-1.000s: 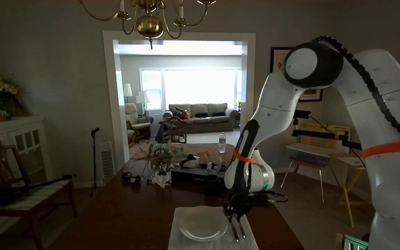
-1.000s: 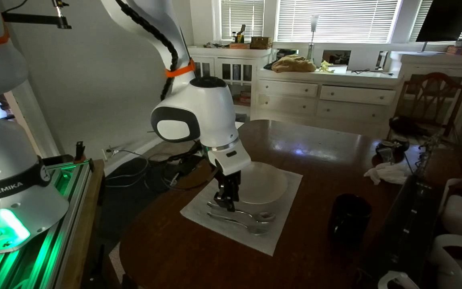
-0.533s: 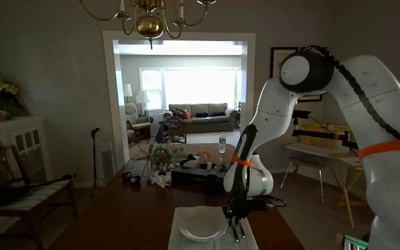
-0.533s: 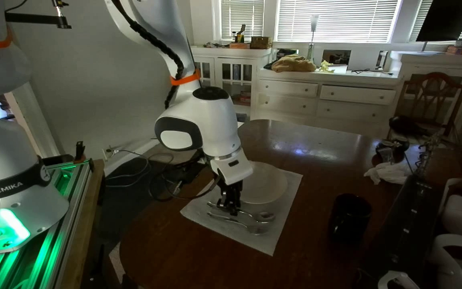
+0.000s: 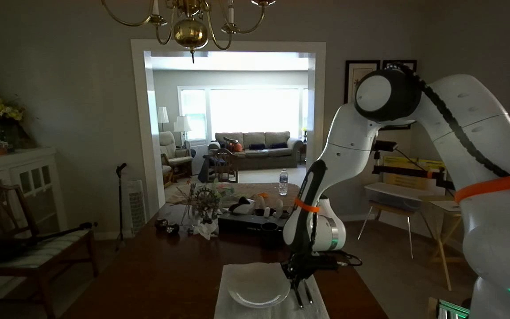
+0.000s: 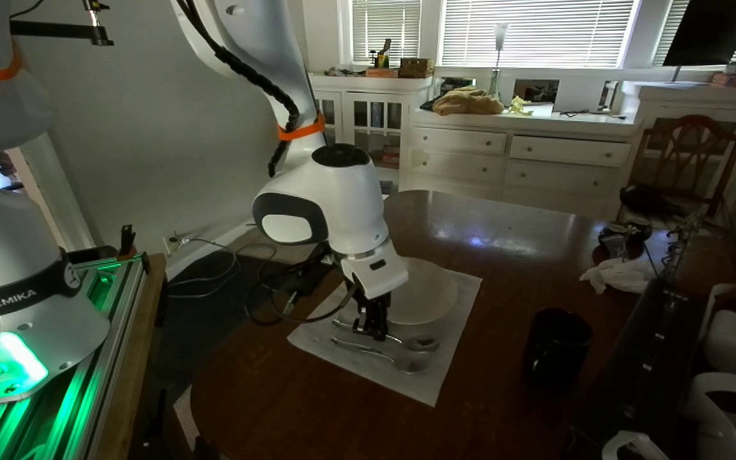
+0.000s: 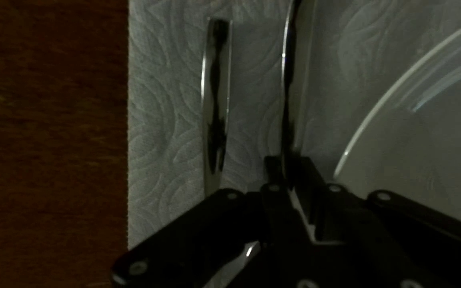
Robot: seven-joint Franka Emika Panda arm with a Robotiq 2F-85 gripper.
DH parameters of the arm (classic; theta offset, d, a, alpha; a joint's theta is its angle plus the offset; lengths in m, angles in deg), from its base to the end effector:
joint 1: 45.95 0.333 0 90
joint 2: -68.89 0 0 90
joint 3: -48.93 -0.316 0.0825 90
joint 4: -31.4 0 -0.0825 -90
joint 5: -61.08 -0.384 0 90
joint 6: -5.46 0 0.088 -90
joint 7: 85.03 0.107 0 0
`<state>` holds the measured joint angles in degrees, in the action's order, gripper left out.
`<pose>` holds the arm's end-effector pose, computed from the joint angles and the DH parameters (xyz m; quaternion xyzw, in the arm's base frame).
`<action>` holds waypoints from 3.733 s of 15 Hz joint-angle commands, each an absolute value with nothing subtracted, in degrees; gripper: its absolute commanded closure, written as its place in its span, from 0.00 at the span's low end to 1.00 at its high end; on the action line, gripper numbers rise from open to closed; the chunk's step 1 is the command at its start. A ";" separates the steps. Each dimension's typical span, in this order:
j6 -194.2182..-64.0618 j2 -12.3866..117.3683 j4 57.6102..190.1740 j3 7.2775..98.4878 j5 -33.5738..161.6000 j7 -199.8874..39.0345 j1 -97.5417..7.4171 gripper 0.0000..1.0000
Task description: Put the spoon on the plate
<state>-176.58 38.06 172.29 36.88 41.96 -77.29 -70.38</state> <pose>0.4571 -0.1204 0.1064 -0.9299 0.3526 -0.0878 0.0577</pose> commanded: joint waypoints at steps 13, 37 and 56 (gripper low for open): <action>-169.00 50.78 178.18 53.34 46.33 -76.72 -57.60 0.96; -153.31 46.80 167.85 43.07 48.42 -96.17 -56.24 0.96; -144.13 40.23 159.57 45.36 51.00 -95.85 -55.40 0.96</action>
<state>-145.56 42.10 161.85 44.33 50.03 -96.55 -56.49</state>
